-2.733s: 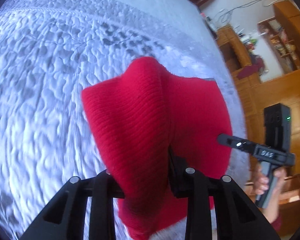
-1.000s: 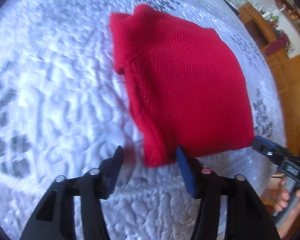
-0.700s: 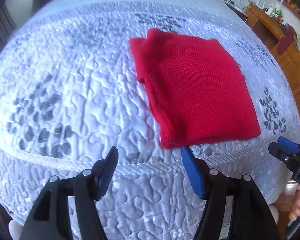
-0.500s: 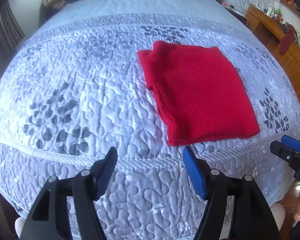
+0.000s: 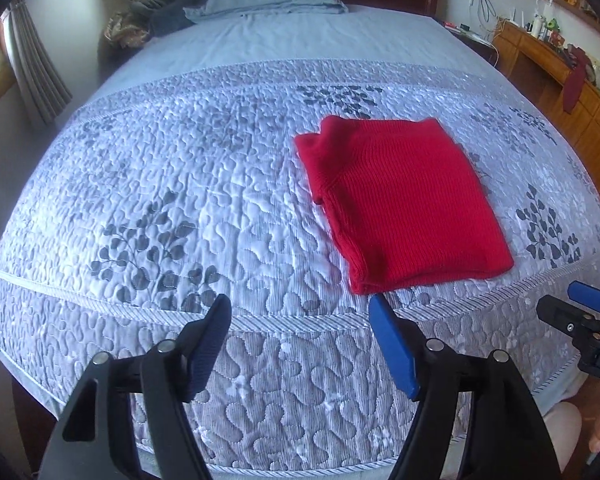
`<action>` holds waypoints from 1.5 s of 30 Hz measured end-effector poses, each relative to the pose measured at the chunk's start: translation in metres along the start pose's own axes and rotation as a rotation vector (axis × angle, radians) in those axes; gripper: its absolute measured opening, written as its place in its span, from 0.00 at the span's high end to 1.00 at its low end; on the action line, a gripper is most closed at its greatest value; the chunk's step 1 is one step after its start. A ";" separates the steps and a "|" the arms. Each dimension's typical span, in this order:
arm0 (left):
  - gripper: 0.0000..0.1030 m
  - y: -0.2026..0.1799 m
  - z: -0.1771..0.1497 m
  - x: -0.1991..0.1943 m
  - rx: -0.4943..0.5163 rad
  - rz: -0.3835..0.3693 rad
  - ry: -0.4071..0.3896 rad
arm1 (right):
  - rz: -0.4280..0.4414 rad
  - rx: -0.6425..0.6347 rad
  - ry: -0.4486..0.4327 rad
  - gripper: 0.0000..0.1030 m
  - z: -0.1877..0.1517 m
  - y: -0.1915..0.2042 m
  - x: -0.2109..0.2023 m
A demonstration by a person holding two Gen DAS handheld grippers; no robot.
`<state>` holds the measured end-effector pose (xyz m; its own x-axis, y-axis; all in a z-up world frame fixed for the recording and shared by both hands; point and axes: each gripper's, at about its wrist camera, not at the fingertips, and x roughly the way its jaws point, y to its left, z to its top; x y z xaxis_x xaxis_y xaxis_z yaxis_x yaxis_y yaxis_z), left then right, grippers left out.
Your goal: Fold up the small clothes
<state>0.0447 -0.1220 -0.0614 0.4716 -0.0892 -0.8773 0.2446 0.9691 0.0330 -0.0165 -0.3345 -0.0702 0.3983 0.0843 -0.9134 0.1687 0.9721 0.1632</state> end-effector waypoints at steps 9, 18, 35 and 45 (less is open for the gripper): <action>0.19 -0.002 -0.002 -0.007 0.024 0.055 -0.001 | -0.027 -0.012 -0.013 0.19 -0.001 0.006 -0.011; 0.14 -0.002 -0.002 -0.008 0.000 0.028 0.029 | -0.064 -0.036 -0.064 0.13 0.008 0.016 -0.020; 0.13 0.000 -0.003 -0.015 -0.039 0.027 0.036 | -0.068 -0.066 -0.068 0.11 0.001 0.026 -0.031; 0.13 -0.010 -0.003 -0.025 -0.024 0.013 0.024 | -0.064 -0.072 -0.076 0.11 -0.002 0.025 -0.036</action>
<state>0.0277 -0.1286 -0.0410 0.4539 -0.0716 -0.8882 0.2181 0.9754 0.0329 -0.0286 -0.3132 -0.0342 0.4569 0.0072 -0.8895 0.1315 0.9884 0.0755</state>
